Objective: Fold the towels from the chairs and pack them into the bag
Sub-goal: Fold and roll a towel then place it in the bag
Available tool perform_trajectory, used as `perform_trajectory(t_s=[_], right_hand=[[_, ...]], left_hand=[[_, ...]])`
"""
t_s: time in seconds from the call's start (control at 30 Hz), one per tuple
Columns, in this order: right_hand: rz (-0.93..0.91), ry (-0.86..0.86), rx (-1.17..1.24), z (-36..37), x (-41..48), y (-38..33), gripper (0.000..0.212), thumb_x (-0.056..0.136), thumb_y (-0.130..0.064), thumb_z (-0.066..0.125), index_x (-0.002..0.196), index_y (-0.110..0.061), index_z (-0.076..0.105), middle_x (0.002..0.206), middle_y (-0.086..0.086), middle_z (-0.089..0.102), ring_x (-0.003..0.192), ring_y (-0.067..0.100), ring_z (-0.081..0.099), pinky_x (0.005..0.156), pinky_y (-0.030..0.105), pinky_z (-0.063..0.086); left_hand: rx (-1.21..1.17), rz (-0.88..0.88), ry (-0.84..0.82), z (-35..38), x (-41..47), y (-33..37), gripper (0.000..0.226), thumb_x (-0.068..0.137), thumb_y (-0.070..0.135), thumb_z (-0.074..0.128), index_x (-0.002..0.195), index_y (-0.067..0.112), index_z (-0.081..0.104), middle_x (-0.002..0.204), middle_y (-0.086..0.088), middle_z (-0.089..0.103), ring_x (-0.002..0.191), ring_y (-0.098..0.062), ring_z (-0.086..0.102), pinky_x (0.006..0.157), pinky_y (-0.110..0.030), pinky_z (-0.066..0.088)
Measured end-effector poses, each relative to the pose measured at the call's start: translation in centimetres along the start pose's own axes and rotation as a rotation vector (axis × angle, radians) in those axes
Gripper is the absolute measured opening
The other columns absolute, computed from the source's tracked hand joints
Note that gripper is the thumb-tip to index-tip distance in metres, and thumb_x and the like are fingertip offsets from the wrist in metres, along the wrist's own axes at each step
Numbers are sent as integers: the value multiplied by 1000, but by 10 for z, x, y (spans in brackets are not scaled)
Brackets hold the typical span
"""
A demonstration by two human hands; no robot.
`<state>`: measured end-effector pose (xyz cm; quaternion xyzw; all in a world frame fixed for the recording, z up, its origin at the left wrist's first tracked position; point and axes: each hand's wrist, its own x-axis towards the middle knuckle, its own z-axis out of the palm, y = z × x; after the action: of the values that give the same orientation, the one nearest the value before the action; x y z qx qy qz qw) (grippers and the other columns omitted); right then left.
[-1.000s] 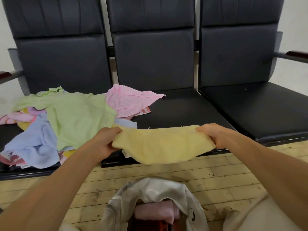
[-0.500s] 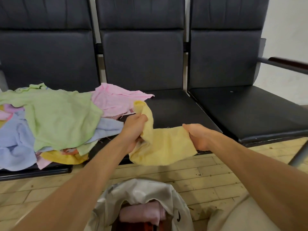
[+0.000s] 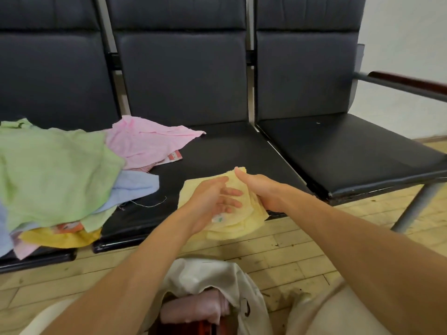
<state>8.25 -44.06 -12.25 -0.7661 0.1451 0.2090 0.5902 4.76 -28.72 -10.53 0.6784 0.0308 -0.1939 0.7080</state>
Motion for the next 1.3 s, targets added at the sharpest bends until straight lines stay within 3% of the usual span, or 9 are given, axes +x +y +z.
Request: perform_trajectory(t_s=[0.13, 0.27, 0.5, 0.63, 0.73, 0.8, 0.87, 1.03, 1.3], right_hand=[[-225, 153, -508, 14, -10, 0, 36, 99, -32, 53, 128, -11, 53, 123, 6, 60, 113, 25, 57, 93, 36, 47], [-380, 235, -970, 24, -29, -12, 34, 103, -36, 38, 124, -11, 43, 104, 8, 54, 98, 28, 54, 76, 38, 41], [-690, 39, -1037, 48, -80, -43, 12, 101, -39, 43, 108, -29, 42, 91, -1, 59, 84, 20, 59, 66, 34, 44], [-798, -151, -1039, 65, -106, -47, 12, 100, -35, 51, 106, -25, 48, 82, -8, 58, 75, 11, 55, 67, 33, 41], [-847, -203, -980, 75, -117, -42, 13, 97, -33, 56, 106, -23, 54, 88, -4, 64, 80, 12, 59, 73, 34, 46], [-837, -228, -1005, 77, -119, -39, 14, 96, -33, 57, 108, -24, 56, 92, -4, 64, 86, 14, 59, 75, 34, 46], [-797, -259, -1056, 76, -121, -39, 15, 96, -32, 58, 109, -26, 55, 91, -9, 62, 87, 11, 57, 71, 29, 43], [-741, -235, -1119, 63, -123, -37, 22, 86, -32, 72, 101, -29, 56, 87, -19, 55, 84, 2, 53, 68, 18, 39], [-633, -89, -1131, 32, -113, -33, 13, 77, -19, 69, 77, -10, 59, 70, -1, 57, 64, 14, 52, 61, 32, 42]], left_hand=[[33, 86, 266, -40, -17, 12, 40, 93, -6, 39, 128, 7, 52, 97, -14, 67, 71, -23, 65, 58, -27, 49], [213, 246, 342, -75, -32, 20, 44, 88, -13, 42, 127, 5, 53, 92, -7, 65, 76, -21, 64, 59, -23, 51], [843, 721, 135, -101, -84, 23, 89, 79, 11, 76, 146, 32, 22, 140, 19, 29, 125, 0, 33, 92, 3, 27], [1157, 838, 82, -112, -95, 21, 103, 69, 36, 81, 145, 43, 12, 157, 11, 15, 144, -7, 10, 113, -23, 13], [1257, 786, 141, -110, -96, 5, 75, 70, 41, 71, 138, 36, 41, 136, 9, 47, 131, -13, 38, 105, -30, 31], [1218, 710, 174, -111, -97, -2, 32, 74, 37, 58, 101, 22, 65, 93, 9, 62, 91, -16, 59, 78, -36, 46], [1136, 584, 107, -117, -100, -2, 22, 80, 36, 62, 75, 15, 61, 68, 6, 58, 64, -7, 54, 61, -30, 44], [1091, 551, 1, -121, -116, 12, 27, 88, 30, 67, 66, 23, 54, 63, 11, 55, 63, 1, 51, 59, -14, 38], [875, 613, 58, -127, -119, 21, 19, 87, 25, 70, 75, 16, 59, 69, 16, 54, 66, 1, 49, 60, -13, 37]])
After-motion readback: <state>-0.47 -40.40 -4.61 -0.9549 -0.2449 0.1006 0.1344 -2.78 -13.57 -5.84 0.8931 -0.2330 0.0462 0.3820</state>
